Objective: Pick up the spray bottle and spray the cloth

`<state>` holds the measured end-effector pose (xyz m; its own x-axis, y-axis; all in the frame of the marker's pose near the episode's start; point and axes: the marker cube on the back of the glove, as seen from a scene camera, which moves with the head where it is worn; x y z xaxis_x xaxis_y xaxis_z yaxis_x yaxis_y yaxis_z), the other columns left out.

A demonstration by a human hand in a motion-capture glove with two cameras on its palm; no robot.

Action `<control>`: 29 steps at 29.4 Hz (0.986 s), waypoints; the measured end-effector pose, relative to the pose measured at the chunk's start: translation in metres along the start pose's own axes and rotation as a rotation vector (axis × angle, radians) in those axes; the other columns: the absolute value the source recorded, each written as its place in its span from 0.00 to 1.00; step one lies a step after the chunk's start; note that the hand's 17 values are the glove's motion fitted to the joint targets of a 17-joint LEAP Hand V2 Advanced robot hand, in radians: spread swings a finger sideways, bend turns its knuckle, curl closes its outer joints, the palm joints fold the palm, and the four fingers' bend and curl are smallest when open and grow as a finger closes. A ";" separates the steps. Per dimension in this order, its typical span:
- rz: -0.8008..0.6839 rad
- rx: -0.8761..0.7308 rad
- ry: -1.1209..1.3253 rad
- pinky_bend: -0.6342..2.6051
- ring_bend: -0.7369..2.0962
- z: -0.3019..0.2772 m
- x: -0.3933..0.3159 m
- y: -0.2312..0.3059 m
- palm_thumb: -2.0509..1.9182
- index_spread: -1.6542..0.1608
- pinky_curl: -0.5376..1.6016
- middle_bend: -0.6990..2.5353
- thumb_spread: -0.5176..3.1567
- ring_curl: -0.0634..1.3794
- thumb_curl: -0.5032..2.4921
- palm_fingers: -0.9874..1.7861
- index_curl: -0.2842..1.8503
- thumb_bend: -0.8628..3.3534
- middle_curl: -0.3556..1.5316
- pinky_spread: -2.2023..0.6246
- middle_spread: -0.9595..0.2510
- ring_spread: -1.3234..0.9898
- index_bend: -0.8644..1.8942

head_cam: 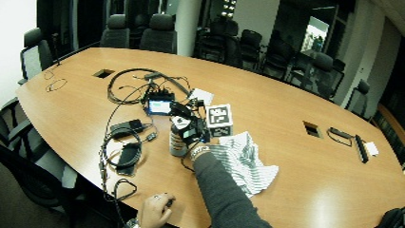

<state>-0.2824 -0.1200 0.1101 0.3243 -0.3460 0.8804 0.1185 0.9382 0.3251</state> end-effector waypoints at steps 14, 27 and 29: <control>0.080 -0.006 0.047 0.32 0.44 -0.009 0.004 -0.006 0.77 0.72 0.43 0.37 0.21 0.37 0.44 0.82 0.45 0.20 0.46 0.67 0.57 0.48 0.39; 0.165 -0.321 0.069 0.31 0.41 0.012 0.011 0.019 0.76 0.73 0.44 0.33 0.30 0.36 0.44 0.55 0.39 0.20 0.44 0.80 0.63 0.52 0.31; 0.148 -0.367 0.165 0.32 0.40 0.007 0.008 0.022 0.75 0.73 0.44 0.32 0.31 0.35 0.43 0.49 0.37 0.20 0.43 0.81 0.66 0.52 0.30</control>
<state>-0.2838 -0.1025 0.1263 0.5054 -0.2305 0.8315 0.3759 0.9262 0.0283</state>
